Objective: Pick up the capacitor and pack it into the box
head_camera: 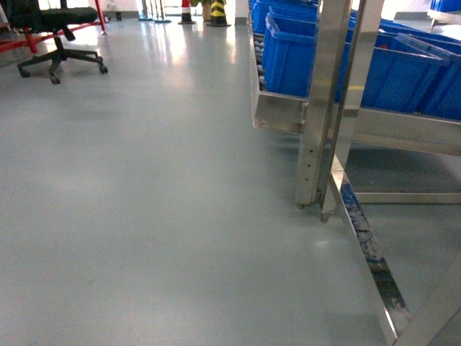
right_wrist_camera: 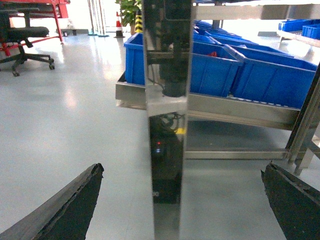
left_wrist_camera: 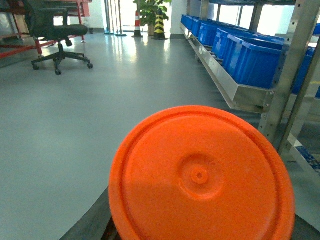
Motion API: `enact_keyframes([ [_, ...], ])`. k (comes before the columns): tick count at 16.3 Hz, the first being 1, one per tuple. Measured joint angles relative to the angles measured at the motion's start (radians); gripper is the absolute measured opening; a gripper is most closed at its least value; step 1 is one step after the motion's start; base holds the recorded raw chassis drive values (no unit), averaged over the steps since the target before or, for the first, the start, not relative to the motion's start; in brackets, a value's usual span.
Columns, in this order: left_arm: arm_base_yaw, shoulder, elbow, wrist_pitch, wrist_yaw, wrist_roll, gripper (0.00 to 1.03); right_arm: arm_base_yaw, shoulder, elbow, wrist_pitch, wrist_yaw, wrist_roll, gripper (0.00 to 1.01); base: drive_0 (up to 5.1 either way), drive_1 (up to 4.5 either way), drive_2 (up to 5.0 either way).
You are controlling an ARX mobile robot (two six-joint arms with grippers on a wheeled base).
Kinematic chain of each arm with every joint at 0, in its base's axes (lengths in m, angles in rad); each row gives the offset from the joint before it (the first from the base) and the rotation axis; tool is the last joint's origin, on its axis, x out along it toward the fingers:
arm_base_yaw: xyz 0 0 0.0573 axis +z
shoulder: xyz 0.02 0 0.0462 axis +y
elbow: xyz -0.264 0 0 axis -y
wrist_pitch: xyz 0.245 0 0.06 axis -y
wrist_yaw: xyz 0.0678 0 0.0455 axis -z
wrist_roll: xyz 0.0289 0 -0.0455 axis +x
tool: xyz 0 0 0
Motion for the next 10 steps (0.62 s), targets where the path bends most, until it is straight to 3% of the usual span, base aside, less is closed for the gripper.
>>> enact_keyframes([
  [10, 0.000, 0.000, 0.000, -0.002, 0.000, 0.000, 0.44, 0.000, 0.000, 0.000, -0.002, 0.000, 0.000, 0.98, -4.8, 2.62, 2.6],
])
